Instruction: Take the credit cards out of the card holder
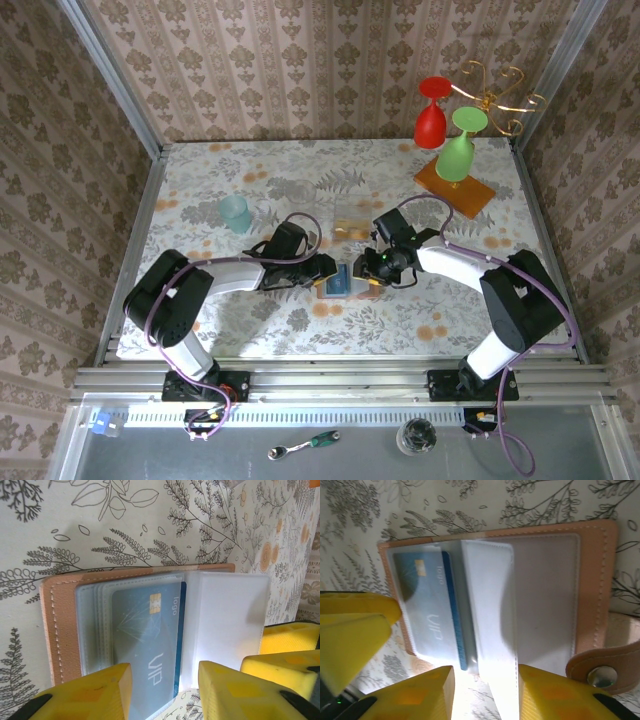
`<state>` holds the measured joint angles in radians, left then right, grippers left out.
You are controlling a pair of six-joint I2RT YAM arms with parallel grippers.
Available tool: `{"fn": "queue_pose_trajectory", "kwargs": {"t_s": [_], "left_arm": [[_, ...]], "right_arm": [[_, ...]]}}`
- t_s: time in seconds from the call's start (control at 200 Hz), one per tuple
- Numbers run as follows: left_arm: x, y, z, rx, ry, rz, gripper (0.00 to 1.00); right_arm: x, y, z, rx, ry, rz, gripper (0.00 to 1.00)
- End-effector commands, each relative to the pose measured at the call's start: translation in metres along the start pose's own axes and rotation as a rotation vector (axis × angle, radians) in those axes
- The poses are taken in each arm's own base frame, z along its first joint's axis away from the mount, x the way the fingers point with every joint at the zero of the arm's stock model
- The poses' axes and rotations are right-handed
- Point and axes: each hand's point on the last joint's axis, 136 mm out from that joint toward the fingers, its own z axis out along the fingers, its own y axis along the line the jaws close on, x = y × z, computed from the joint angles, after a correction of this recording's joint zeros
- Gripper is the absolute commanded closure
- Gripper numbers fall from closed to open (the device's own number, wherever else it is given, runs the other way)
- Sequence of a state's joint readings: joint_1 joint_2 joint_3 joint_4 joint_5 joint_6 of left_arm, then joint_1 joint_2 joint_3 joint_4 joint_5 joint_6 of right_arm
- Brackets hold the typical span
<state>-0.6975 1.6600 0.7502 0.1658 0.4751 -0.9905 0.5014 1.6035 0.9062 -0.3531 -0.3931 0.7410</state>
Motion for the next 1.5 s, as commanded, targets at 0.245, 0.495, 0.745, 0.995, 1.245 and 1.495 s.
{"fn": "queue_pose_trajectory", "kwargs": {"t_s": [0.245, 0.495, 0.745, 0.995, 1.245, 1.495], "left_arm": [[0.001, 0.000, -0.003, 0.014, -0.004, 0.024, 0.59], [0.001, 0.003, -0.002, 0.015, -0.002, 0.020, 0.59], [0.001, 0.007, -0.004, 0.014, -0.008, 0.015, 0.59], [-0.006, 0.014, -0.015, 0.000, -0.030, 0.013, 0.59], [-0.012, 0.029, -0.026, -0.018, -0.042, -0.005, 0.59], [-0.014, 0.047, -0.028, -0.055, -0.044, -0.007, 0.59]], "right_arm": [[0.011, 0.017, 0.010, -0.023, 0.048, -0.009, 0.64], [0.018, 0.020, 0.019, 0.030, 0.065, -0.044, 0.64], [0.015, 0.016, 0.022, 0.061, 0.054, -0.053, 0.73], [0.007, 0.016, 0.011, 0.097, 0.023, -0.073, 0.79], [0.002, 0.026, 0.008, 0.086, 0.025, -0.084, 0.76], [0.000, 0.033, 0.015, 0.061, 0.044, -0.072, 0.74]]}}
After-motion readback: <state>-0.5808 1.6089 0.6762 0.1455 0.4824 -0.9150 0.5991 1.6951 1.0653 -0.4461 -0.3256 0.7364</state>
